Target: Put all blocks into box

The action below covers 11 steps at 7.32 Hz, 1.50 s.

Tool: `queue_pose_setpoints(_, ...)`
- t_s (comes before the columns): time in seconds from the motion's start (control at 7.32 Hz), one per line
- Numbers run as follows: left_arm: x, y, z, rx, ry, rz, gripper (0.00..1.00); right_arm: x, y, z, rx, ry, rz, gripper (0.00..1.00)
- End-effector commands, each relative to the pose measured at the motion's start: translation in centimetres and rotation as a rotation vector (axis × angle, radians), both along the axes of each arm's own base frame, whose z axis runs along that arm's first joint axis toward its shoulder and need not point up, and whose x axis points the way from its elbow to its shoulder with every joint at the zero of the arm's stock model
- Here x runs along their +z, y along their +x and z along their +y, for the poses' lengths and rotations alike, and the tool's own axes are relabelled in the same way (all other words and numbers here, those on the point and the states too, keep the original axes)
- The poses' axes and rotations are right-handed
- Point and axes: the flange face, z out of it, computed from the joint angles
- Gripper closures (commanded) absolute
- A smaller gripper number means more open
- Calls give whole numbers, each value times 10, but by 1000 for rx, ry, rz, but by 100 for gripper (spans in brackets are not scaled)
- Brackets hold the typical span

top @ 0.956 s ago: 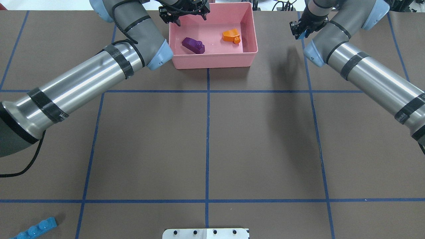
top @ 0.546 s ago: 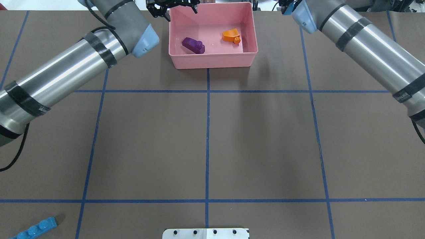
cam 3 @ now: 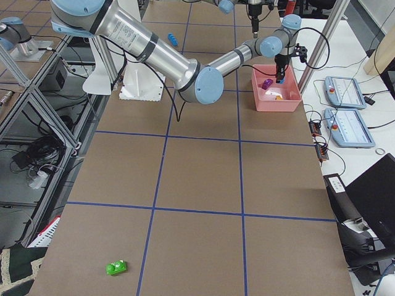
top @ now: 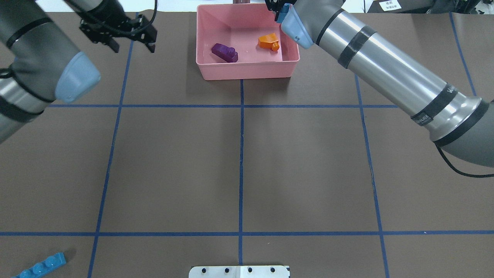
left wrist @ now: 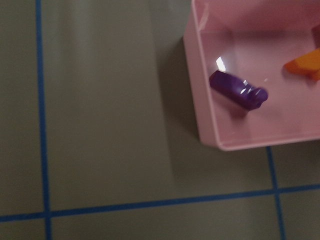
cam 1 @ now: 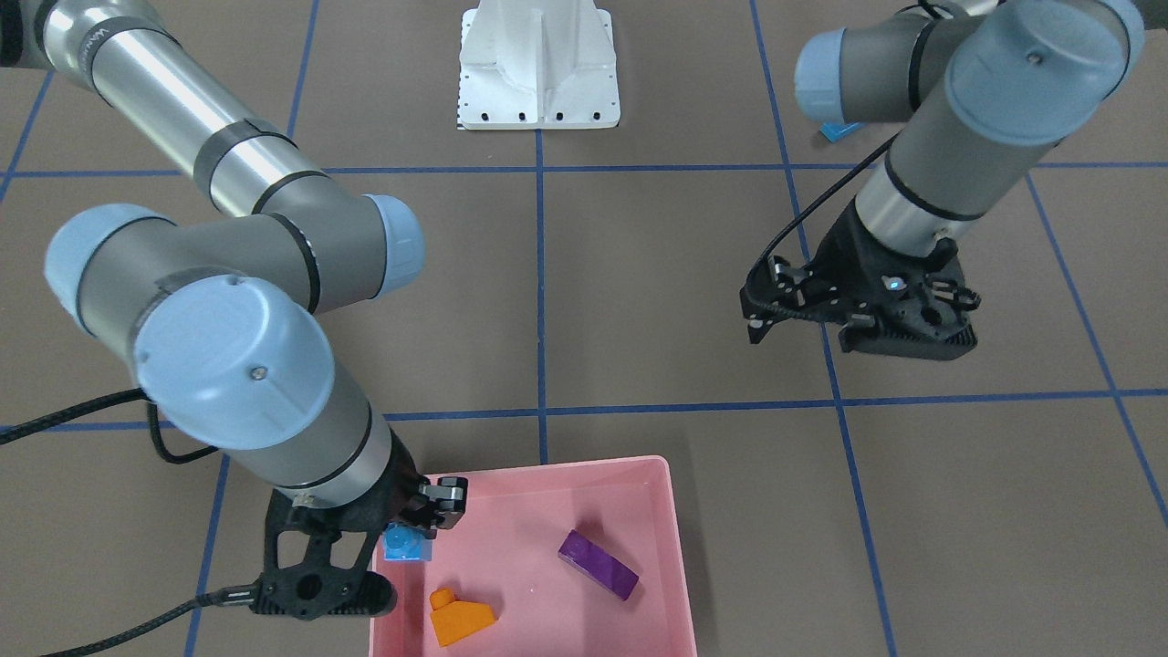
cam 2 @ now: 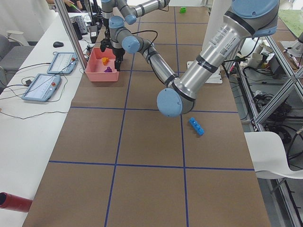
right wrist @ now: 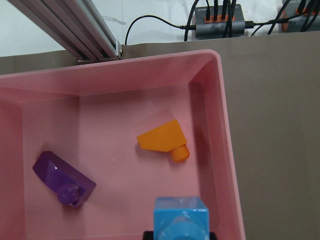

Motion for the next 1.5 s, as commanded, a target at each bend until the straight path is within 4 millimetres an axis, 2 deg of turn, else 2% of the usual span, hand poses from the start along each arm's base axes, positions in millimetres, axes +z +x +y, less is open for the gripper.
queue_pose_setpoints(0.0, 95, -62, 108, 92, 60, -142, 0, 10, -56, -2, 102, 30, 1, 100)
queue_pose_setpoints(0.14, 114, -78, 159, 146, 68, -156, 0, 5, -66, -3, 126, 60, 23, 100)
queue_pose_setpoints(0.27, 138, -59, 203, 215, 77, -201, 0, 9, -70, -3, 138, 73, 33, 100)
queue_pose_setpoints(0.41, 170, -37, 242, 269, 104, -274, 0, 12, -70, -5, 147, 76, 44, 100)
queue_pose_setpoints(0.55, 205, -38, 277, 311, 114, -272, 0, 13, -70, -6, 154, 83, 53, 100)
queue_pose_setpoints(0.68, 236, -55, 314, 350, 140, -236, 0, 14, -72, -6, 166, 102, 51, 100)
queue_pose_setpoints(0.82, 250, -58, 344, 380, 121, -214, 0, 21, -77, -7, 168, 110, 51, 100)
queue_pose_setpoints(1.09, 247, -15, 389, 449, 43, -205, 0, 22, -84, -3, 177, 129, 62, 100)
queue_pose_setpoints(1.23, 251, 3, 409, 477, 69, -234, 0, 22, -87, -1, 174, 129, 61, 100)
queue_pose_setpoints(1.37, 248, 11, 411, 481, 81, -226, 0, 20, -88, 0, 173, 131, 59, 100)
